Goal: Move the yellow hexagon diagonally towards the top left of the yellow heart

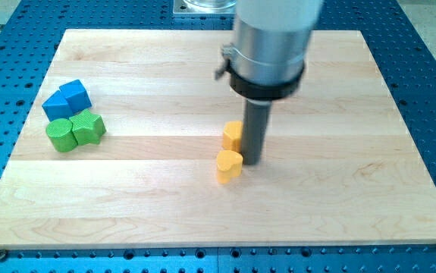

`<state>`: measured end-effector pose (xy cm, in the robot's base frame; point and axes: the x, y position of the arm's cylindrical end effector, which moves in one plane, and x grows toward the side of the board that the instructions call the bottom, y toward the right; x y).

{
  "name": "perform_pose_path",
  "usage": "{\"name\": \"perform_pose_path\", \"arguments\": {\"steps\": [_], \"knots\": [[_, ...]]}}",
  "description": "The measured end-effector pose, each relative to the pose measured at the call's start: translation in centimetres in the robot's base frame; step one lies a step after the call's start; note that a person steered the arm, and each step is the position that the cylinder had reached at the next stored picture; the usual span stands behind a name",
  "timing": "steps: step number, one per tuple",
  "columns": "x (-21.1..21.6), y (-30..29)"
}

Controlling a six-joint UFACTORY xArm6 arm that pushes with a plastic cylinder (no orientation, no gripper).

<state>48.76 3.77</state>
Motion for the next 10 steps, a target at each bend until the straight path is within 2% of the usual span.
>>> {"name": "perform_pose_path", "arguments": {"steps": [1,2,3,4,6,8,9,10], "knots": [[-2.2,-0.5],[-1.8,-0.2],[0.0,1.8],[-1.2,4.8],[-7.1,-3.8],[-8.7,-9.2],[-8.7,-3.8],[-5.5,-0.4]]}}
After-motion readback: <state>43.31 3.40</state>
